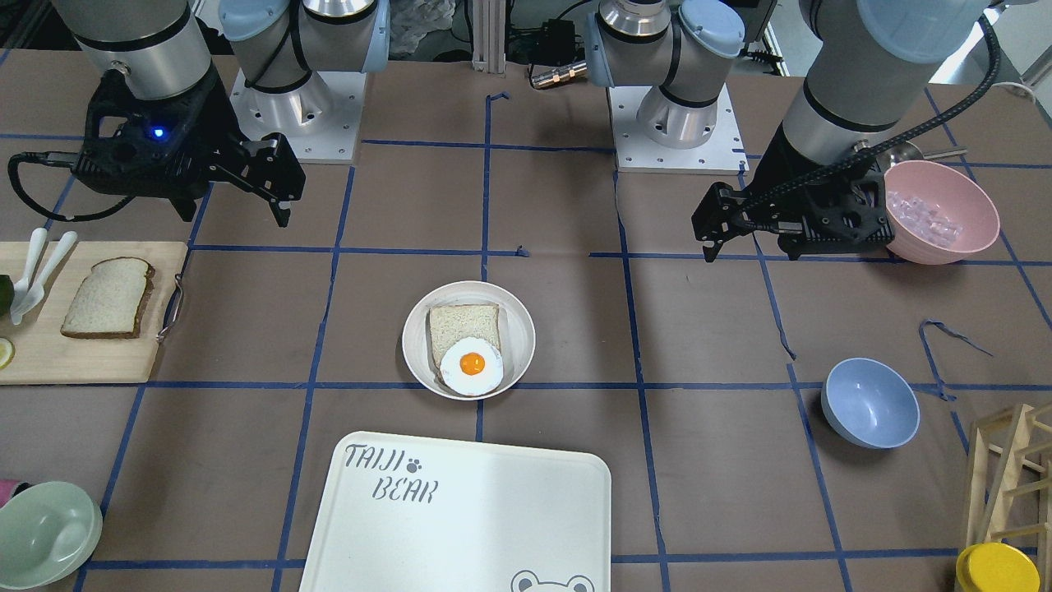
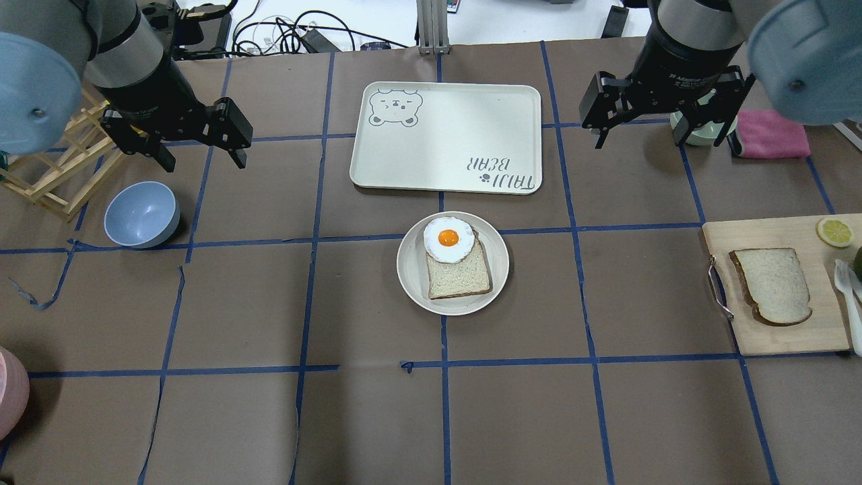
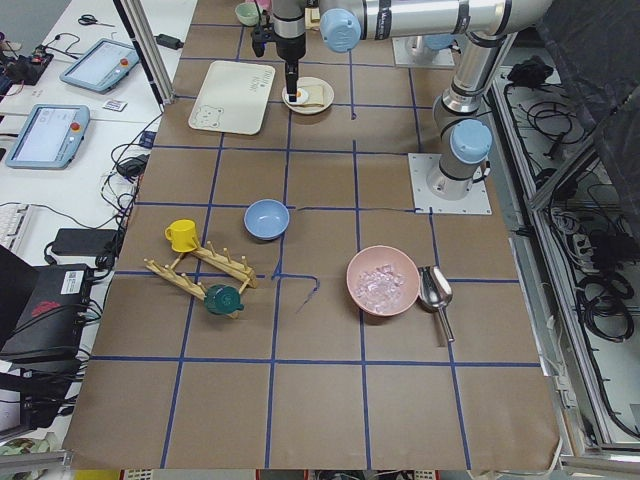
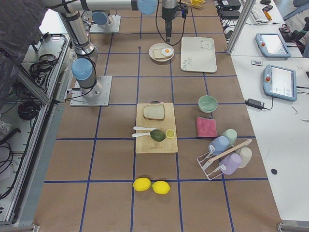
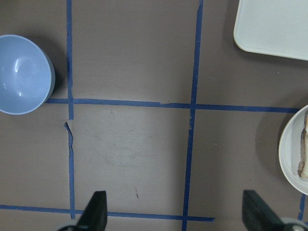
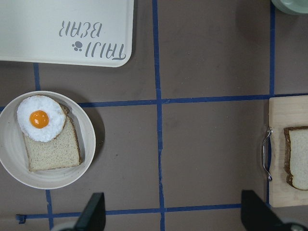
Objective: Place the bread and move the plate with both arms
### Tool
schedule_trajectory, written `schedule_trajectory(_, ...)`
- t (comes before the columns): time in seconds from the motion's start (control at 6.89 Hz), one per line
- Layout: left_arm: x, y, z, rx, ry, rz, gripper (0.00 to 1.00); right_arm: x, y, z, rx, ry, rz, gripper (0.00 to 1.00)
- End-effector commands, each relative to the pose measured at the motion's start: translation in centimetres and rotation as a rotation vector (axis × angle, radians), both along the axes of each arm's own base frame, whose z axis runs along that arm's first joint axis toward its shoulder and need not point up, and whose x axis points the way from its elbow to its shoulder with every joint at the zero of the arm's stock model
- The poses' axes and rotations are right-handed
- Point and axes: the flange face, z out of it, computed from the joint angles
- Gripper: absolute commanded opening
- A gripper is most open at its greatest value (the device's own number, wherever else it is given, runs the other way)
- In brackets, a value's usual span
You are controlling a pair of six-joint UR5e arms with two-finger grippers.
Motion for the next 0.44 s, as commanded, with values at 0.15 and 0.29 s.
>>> schedule_trajectory(0.15, -0.07, -0.01, -0.09, 0.002, 0.0, -0.008, 1.0, 0.03, 0.06, -0.05, 0.0, 0.001, 0.002, 1.0)
schedule_trajectory(0.29, -0.08, 0.07, -0.1, 0.004, 0.0, -0.008, 1.0, -0.05, 0.01, -0.27, 0.004, 0.001, 0.0, 1.0)
